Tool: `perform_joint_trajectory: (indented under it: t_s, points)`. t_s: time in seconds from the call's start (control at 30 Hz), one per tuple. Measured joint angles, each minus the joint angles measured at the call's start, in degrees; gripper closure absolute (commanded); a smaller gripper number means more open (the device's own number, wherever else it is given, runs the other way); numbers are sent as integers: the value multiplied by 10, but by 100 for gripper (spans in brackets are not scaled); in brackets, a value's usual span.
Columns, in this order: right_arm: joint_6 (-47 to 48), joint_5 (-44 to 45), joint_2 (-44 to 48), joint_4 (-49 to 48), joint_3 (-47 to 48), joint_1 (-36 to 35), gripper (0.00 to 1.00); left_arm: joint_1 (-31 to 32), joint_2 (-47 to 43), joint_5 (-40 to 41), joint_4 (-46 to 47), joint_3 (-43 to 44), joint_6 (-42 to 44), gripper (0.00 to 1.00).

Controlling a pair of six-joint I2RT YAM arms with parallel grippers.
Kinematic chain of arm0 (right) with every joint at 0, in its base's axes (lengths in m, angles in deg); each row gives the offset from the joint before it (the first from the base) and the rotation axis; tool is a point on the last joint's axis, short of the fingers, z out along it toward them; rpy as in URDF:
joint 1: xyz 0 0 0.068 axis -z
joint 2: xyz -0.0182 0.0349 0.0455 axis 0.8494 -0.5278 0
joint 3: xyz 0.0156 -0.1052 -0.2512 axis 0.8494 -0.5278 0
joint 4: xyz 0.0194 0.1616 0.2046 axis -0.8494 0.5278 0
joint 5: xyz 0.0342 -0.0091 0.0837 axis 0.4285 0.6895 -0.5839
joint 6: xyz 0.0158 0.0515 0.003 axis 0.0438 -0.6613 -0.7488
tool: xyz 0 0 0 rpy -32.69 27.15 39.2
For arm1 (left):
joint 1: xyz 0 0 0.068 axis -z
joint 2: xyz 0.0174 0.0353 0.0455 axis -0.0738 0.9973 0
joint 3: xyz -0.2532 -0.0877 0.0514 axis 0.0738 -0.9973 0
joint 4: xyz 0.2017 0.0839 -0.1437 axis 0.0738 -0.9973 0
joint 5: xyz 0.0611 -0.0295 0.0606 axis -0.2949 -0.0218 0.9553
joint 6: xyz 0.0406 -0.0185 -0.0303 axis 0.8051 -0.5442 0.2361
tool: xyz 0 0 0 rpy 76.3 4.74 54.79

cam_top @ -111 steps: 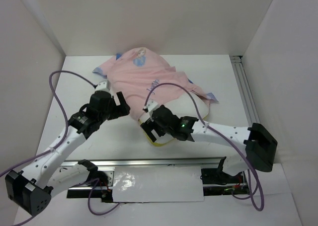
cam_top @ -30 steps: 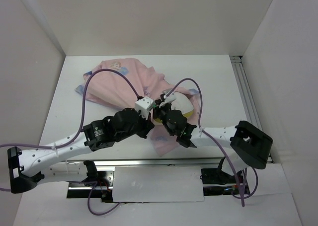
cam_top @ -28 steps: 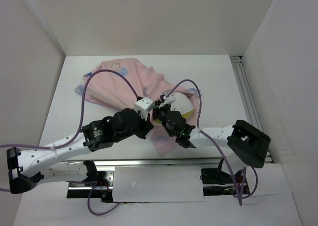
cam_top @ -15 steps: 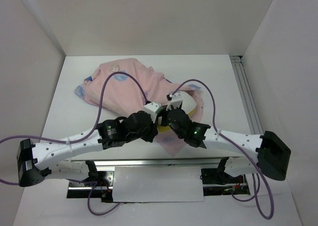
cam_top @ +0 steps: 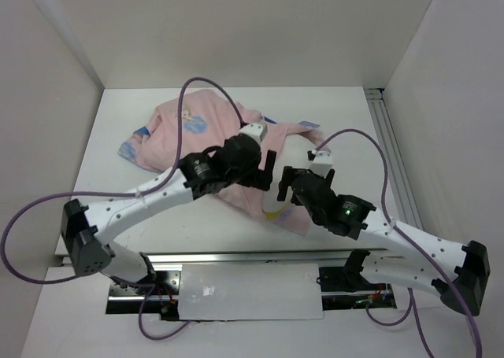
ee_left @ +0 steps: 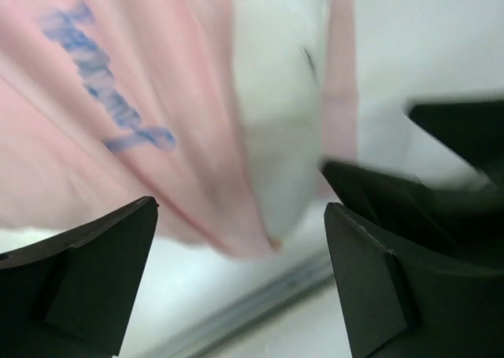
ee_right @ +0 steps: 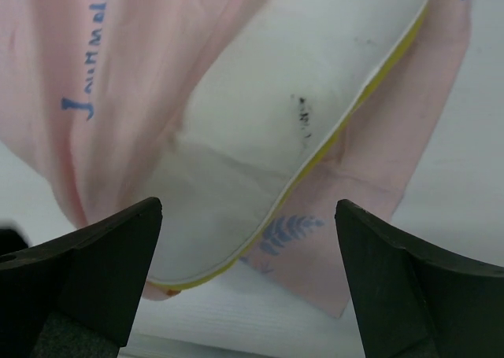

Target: Put the pillow into the pillowcase

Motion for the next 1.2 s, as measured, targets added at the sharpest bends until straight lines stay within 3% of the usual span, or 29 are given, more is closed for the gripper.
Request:
perform_joint_trajectory:
  t_s: [0.2, 0.27, 0.4, 0.5, 0.7, 0.8, 0.97, 1.1, 1.2]
  points:
    - [3, 18, -29, 17, 26, 102, 2, -103, 162, -9, 3, 148, 65, 0]
    - [21, -36, -52, -3, 27, 207, 5, -121, 234, -18, 9, 207, 103, 0]
    - [54, -224, -103, -72, 23, 475, 8, -132, 369, -40, 5, 324, 175, 0]
    - [68, -345, -134, -128, 14, 568, 8, -132, 449, -46, -1, 402, 211, 0]
    - [90, -485, -195, -199, 14, 566, 8, -134, 549, 0, 3, 529, 224, 3]
    - [96, -515, -214, -228, 14, 553, 7, -144, 571, 27, 14, 549, 214, 10]
    - [100, -534, -260, -250, 14, 520, 7, -164, 589, 44, 38, 551, 195, 6]
    - [99, -538, -299, -271, 14, 495, 7, -172, 612, 44, 67, 554, 189, 27]
    - [96, -540, -335, -297, 14, 482, 7, -171, 622, 38, 83, 554, 178, 49]
